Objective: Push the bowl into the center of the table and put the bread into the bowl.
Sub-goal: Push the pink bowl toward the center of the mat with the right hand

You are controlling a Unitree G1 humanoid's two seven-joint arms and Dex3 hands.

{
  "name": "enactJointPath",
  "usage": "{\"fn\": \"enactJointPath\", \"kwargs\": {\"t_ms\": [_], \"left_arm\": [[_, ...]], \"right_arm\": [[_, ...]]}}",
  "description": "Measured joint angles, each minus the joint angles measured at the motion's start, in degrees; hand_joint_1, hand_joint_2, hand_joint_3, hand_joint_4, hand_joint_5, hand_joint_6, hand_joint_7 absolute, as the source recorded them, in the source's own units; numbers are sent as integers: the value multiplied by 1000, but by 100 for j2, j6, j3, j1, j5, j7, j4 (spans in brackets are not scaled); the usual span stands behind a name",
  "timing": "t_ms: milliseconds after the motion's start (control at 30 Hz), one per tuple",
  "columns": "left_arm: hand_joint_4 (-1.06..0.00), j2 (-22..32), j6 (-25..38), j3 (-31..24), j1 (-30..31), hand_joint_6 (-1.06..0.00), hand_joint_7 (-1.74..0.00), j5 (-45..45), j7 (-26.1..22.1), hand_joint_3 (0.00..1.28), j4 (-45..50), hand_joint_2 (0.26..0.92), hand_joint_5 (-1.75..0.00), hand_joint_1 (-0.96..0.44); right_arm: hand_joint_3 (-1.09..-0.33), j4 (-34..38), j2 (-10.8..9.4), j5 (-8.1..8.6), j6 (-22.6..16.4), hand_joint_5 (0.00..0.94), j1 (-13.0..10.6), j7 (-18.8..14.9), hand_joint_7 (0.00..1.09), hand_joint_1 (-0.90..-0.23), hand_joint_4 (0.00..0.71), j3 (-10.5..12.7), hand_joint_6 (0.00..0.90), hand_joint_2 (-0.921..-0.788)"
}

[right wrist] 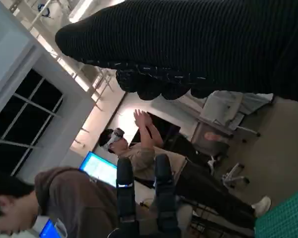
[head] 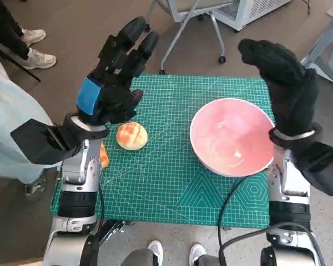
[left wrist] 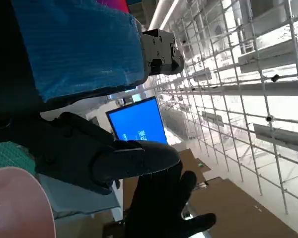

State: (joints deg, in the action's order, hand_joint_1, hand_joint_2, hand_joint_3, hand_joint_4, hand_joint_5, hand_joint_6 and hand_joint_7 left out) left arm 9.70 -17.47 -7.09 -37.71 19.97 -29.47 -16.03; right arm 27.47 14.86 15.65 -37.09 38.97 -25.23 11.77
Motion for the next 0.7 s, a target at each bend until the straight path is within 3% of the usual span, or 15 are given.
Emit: {"fn": "enactJointPath", "kwargs": {"t_ms": [100,233,400,533,700], "left_arm": [[-139,20,0,-13,2,1,-368,0,6,485,13,921,0,-650],[-139,35,0,-23,4,1,-368,2,10,485,34,921,-1,-650],[-140,35,0,-16,7,1,-368,3,9,483,49,921,-1,-651],[-140,35,0,-14,8,1,-364,2,8,481,49,921,-1,-649],[-139,39,-1,-13,26,1,-352,-9,10,483,70,921,-1,-650]], "right_arm": [[-640,579,239,-55,-313,19,58,96,233,-664,158,213,154,-921],[-683,1433,529,-278,-650,15,144,481,207,-652,148,423,141,-921],[-734,2469,774,-413,-739,3,297,930,186,-612,126,610,139,-921],[-757,3264,851,-379,-620,0,390,1157,174,-588,104,829,144,-921],[-773,4149,795,-149,-172,0,447,1299,168,-581,93,1150,156,-921]]}}
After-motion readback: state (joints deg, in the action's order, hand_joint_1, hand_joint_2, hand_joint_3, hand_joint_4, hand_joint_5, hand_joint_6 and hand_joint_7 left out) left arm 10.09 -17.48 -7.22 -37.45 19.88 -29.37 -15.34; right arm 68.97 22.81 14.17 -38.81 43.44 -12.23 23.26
